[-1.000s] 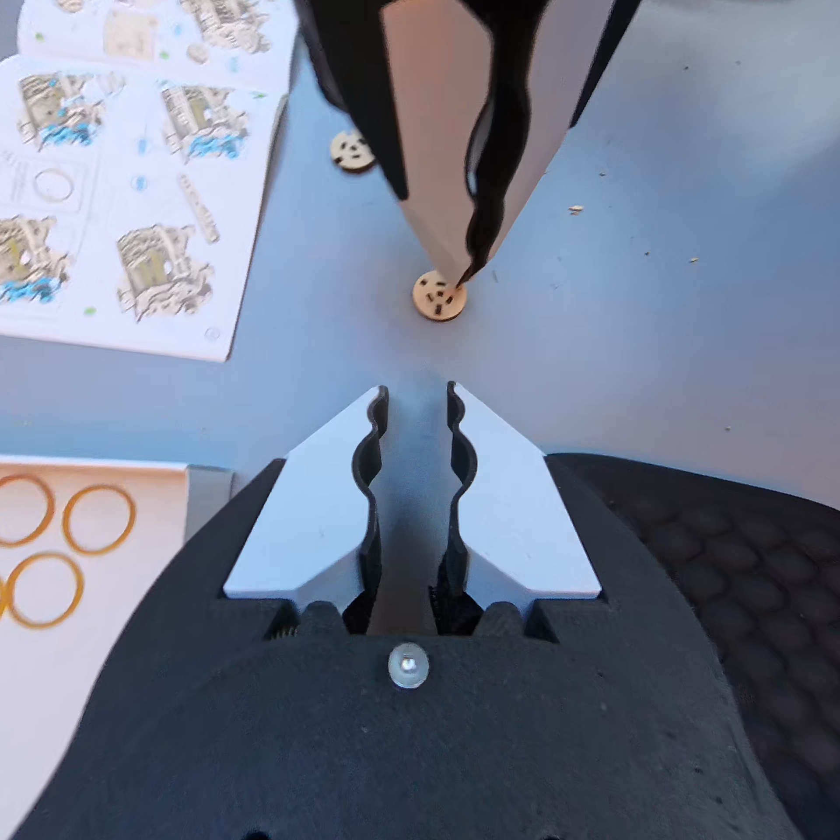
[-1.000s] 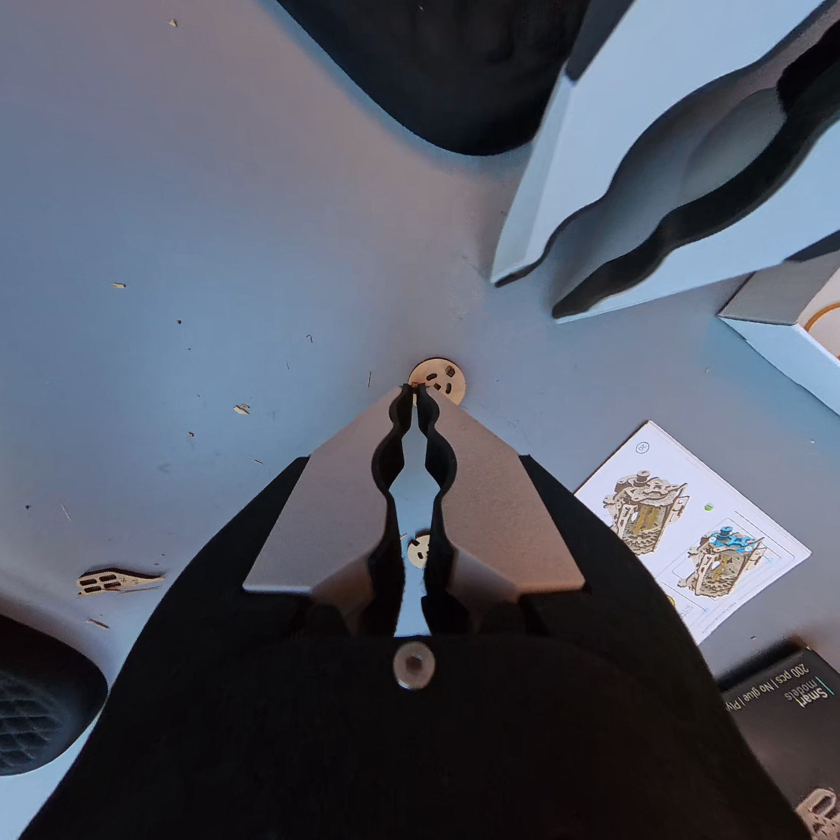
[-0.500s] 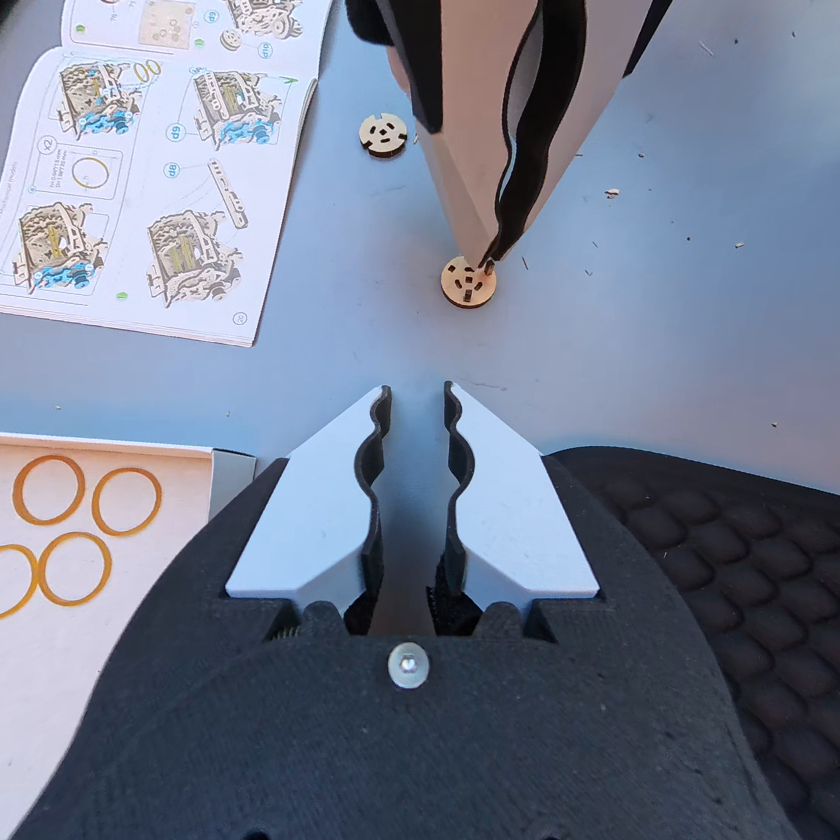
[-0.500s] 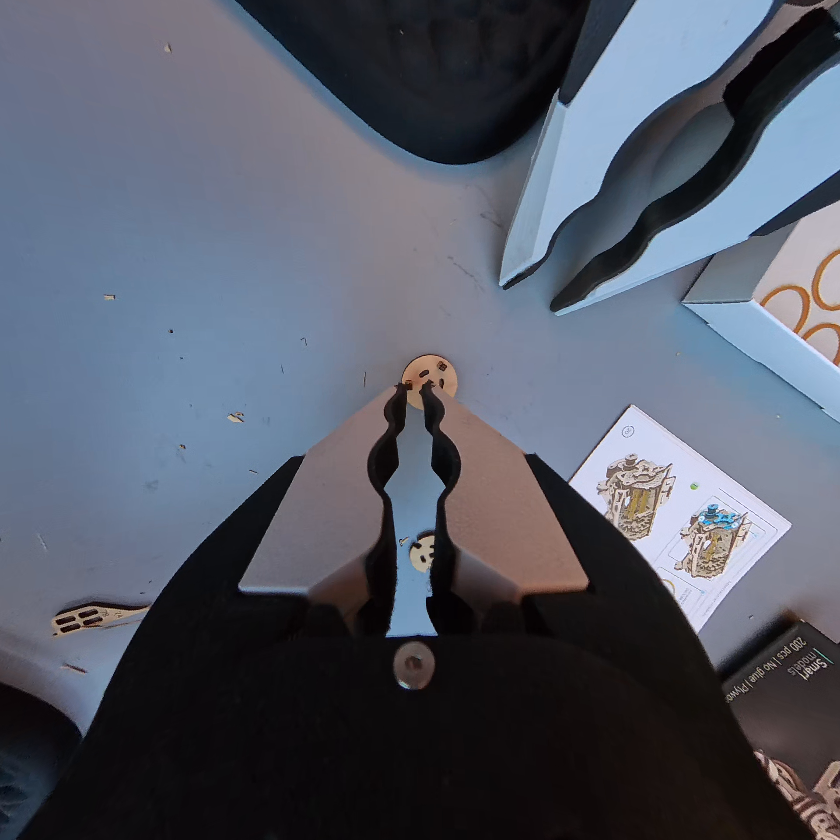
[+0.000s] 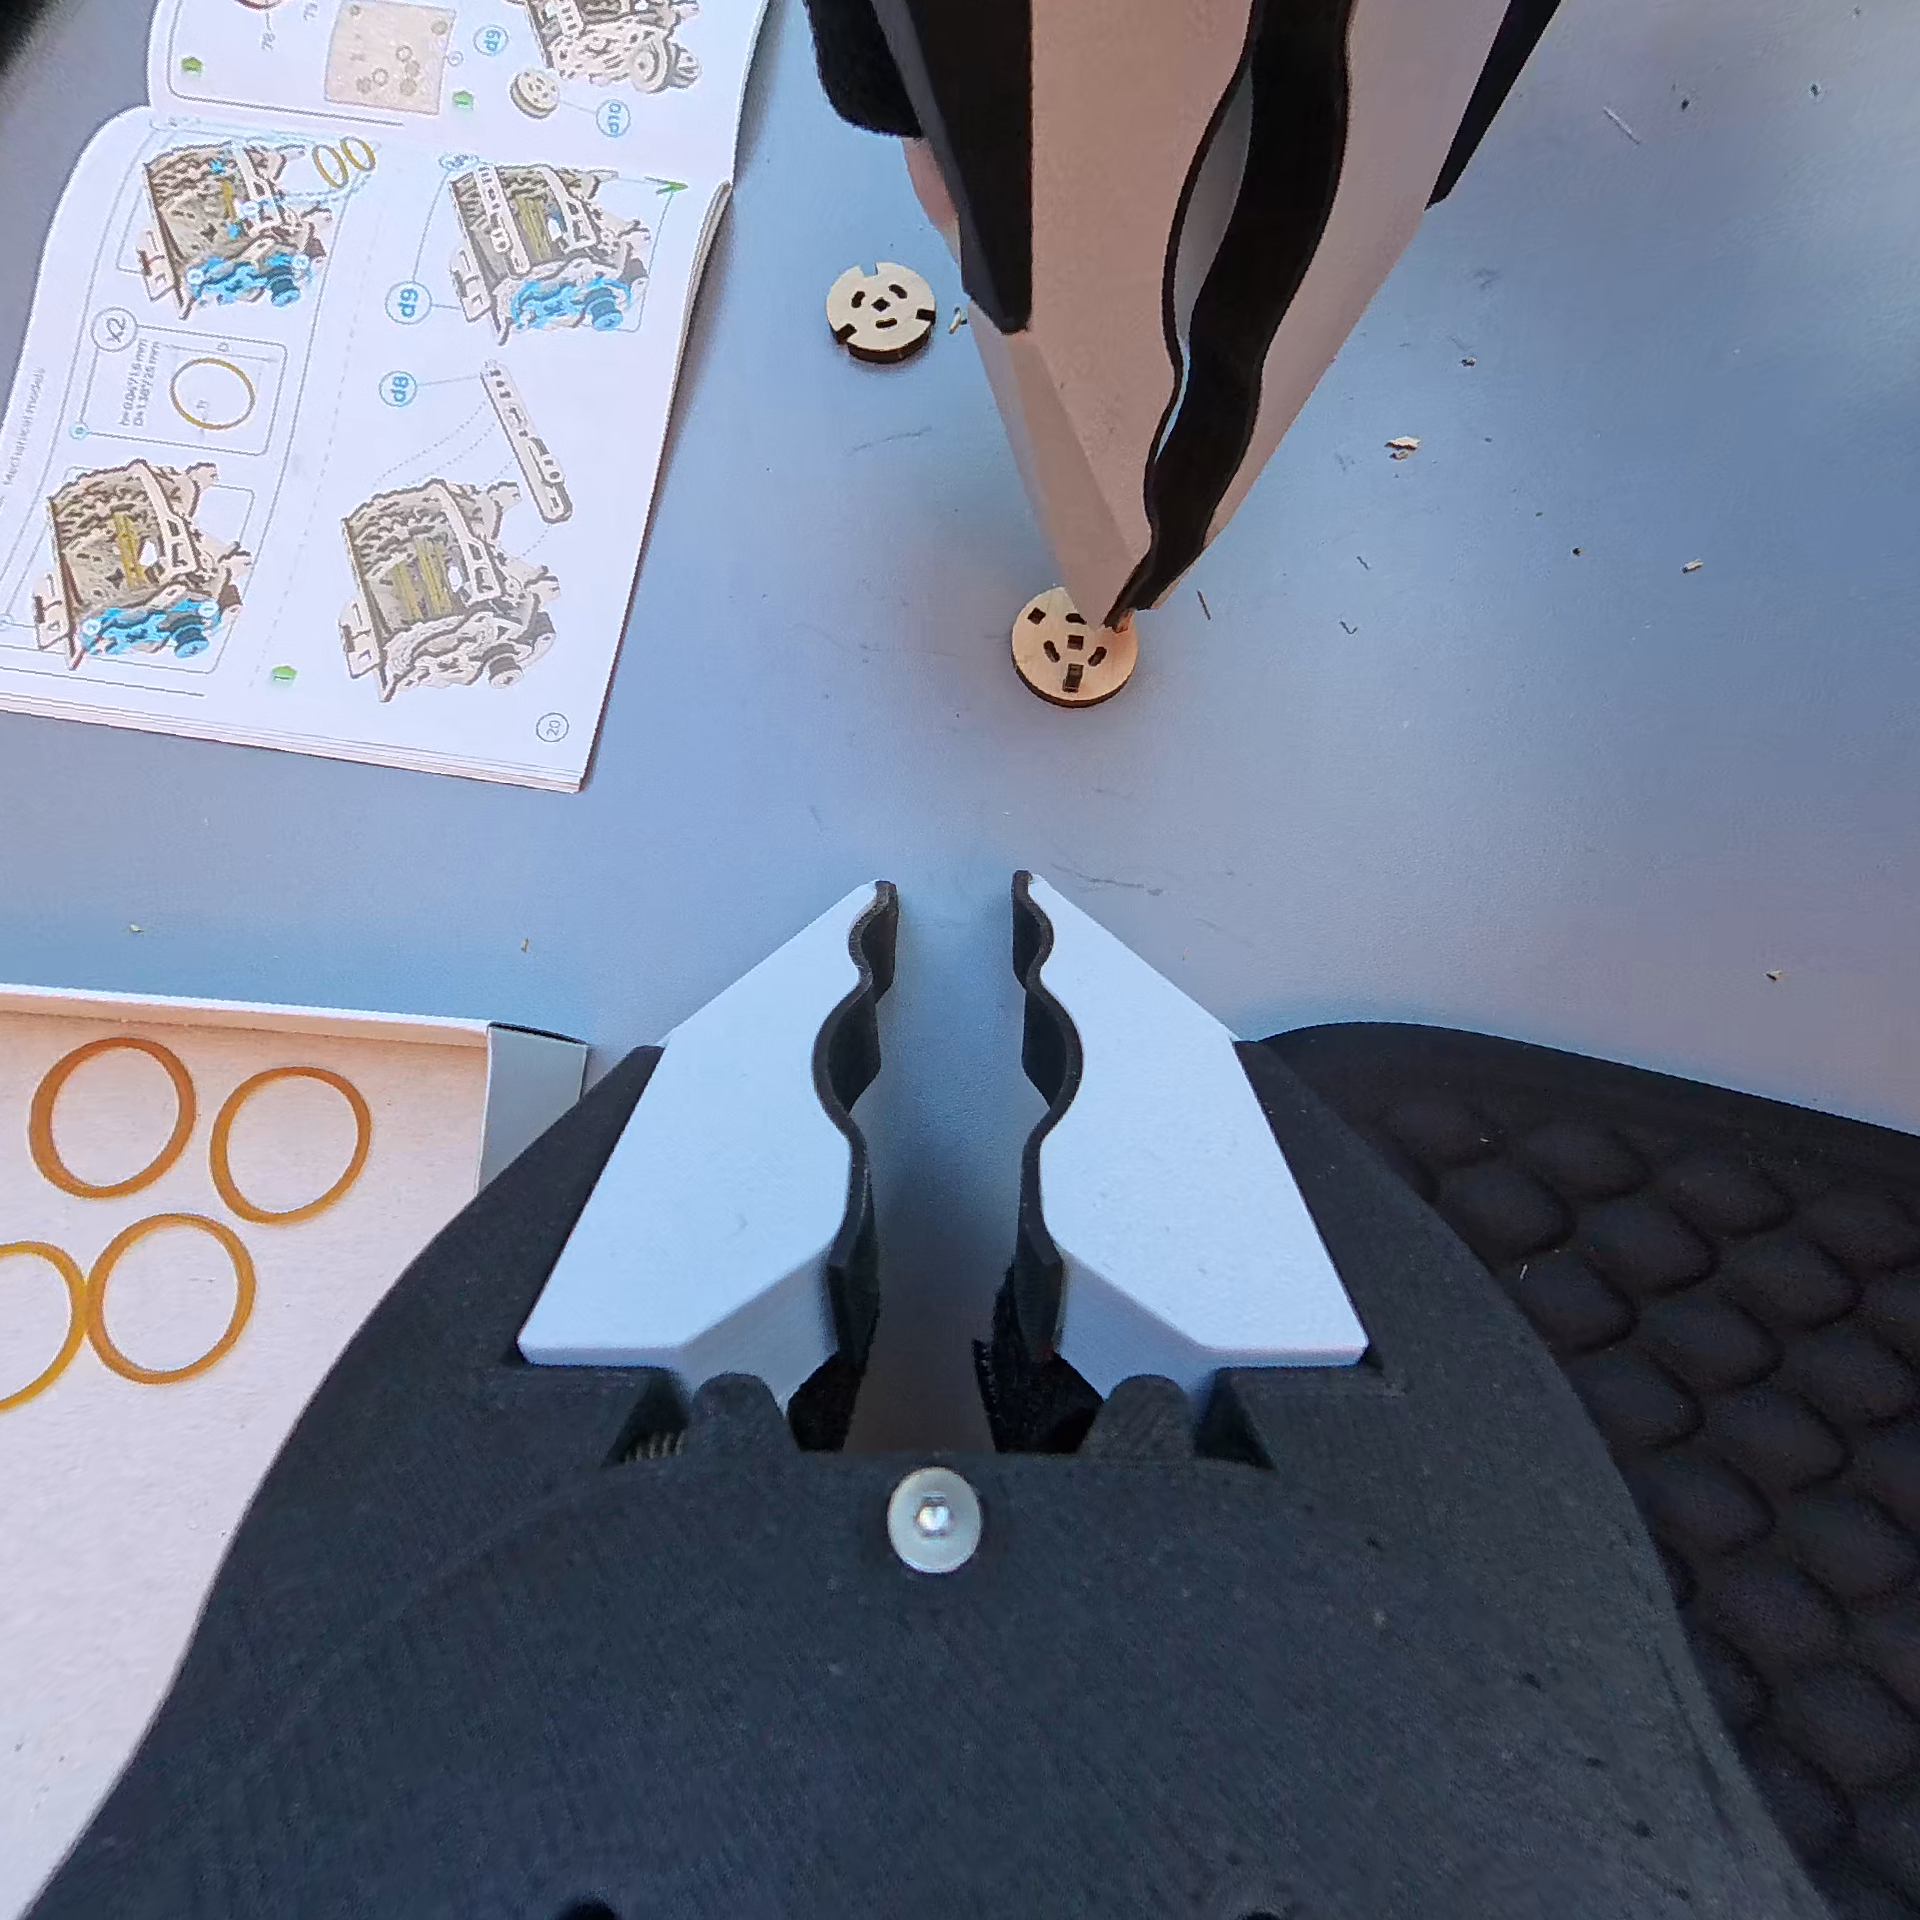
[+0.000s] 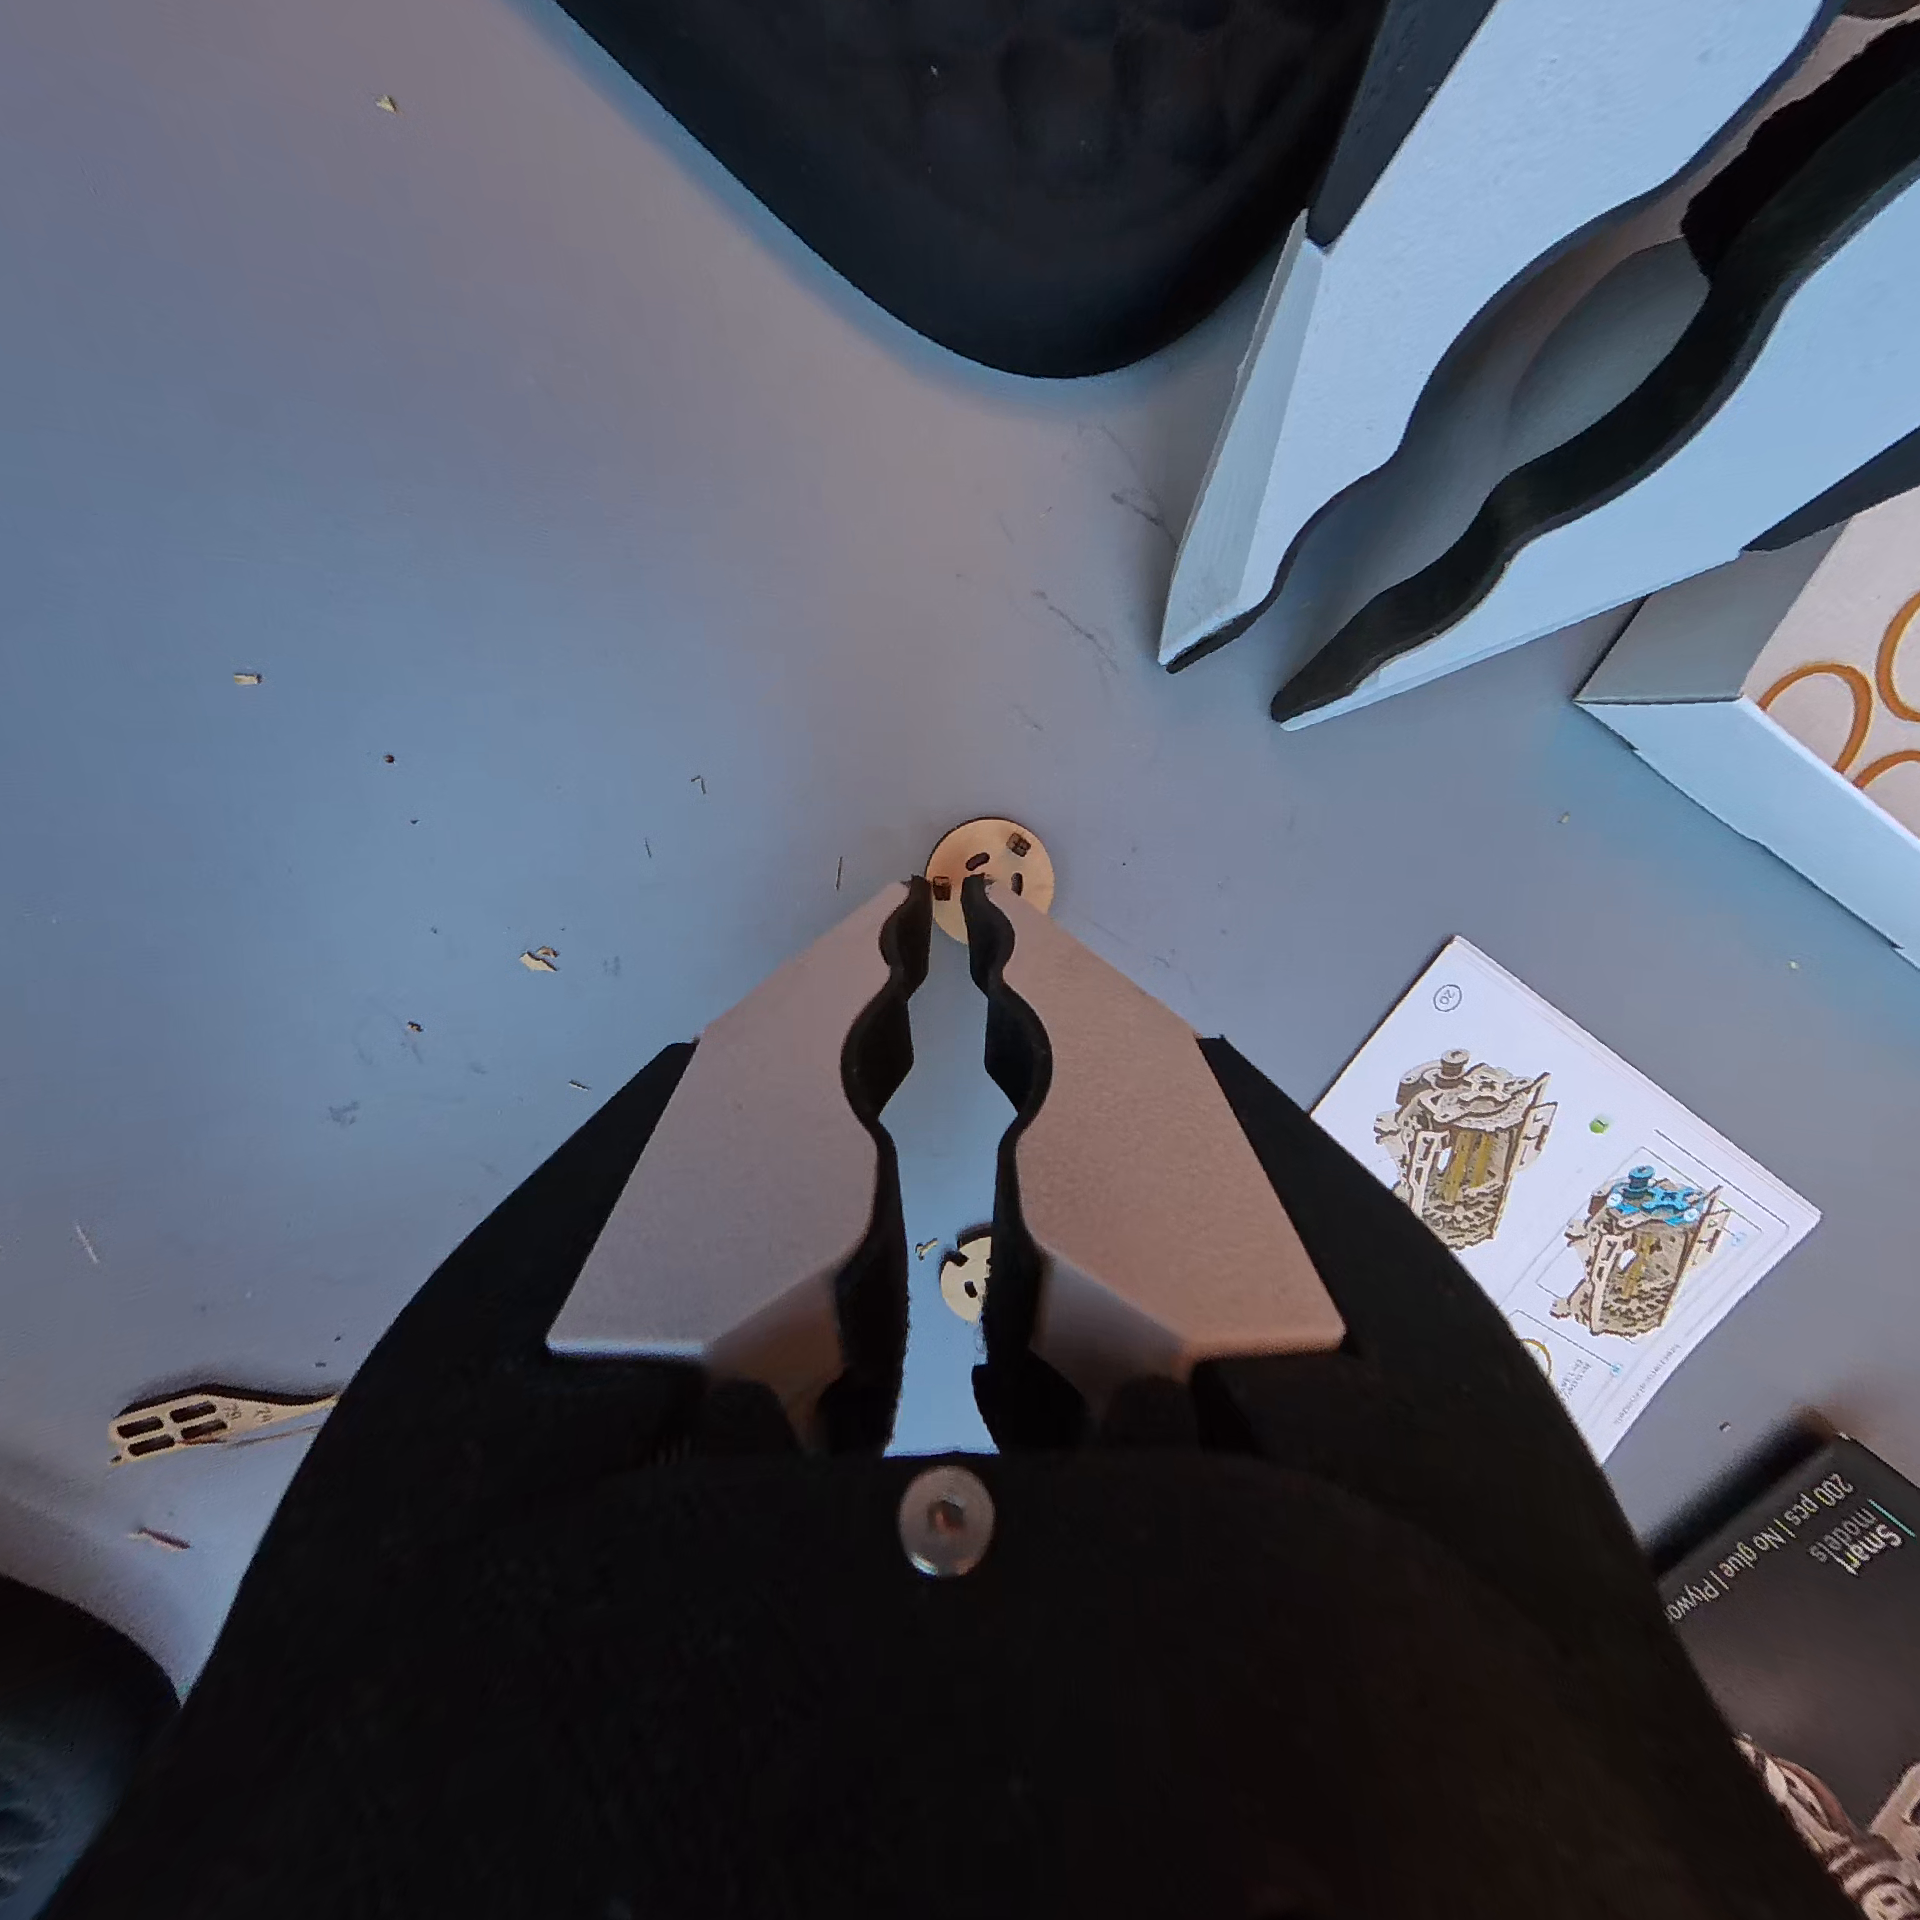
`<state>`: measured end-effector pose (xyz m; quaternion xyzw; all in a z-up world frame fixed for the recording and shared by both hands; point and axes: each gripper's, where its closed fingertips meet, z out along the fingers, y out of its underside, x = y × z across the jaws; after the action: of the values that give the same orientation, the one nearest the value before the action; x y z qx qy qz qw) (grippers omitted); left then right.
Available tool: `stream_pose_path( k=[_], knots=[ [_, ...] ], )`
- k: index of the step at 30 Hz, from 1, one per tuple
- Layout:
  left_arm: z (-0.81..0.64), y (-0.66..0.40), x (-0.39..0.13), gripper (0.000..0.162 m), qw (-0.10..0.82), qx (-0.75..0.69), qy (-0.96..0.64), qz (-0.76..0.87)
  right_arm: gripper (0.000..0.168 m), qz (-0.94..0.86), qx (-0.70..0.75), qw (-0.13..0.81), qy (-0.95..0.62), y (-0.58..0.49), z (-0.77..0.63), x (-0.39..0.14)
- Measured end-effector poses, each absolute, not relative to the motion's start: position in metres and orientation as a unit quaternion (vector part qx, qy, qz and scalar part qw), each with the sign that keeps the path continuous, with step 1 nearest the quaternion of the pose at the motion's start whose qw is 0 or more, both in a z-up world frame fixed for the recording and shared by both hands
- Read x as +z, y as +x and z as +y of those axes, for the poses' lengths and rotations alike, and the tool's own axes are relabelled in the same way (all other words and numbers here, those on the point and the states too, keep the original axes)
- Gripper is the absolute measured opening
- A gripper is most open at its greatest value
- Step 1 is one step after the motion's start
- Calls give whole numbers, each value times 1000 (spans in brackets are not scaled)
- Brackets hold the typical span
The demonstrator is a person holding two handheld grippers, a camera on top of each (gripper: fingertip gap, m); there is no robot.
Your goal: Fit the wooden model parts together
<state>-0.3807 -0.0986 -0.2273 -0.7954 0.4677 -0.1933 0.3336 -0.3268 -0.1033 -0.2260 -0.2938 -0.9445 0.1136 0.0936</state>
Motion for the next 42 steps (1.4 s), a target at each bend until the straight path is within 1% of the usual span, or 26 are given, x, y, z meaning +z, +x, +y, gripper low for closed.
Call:
stream_pose_path(
  k=[4, 10, 19, 26, 42],
  knots=[
    [-98, -381, -227, 20, 334, -193, -795, 467, 2, -945, 111, 93, -292, -327, -103, -227],
    [-98, -381, -227, 20, 334, -192, -796, 467, 2, -947, 110, 84, -291, -325, -105, -227],
    [-98, -381, -227, 19, 335, -194, -796, 466, 1, -954, 88, 25, -287, -321, -108, -228],
    [-98, -381, -228, 20, 336, -194, -795, 466, 1, -949, 99, -24, -297, -320, -108, -228],
    [-98, -380, -228, 20, 337, -194, -795, 466, 1, -946, 103, -29, -306, -324, -108, -228]
  ],
)
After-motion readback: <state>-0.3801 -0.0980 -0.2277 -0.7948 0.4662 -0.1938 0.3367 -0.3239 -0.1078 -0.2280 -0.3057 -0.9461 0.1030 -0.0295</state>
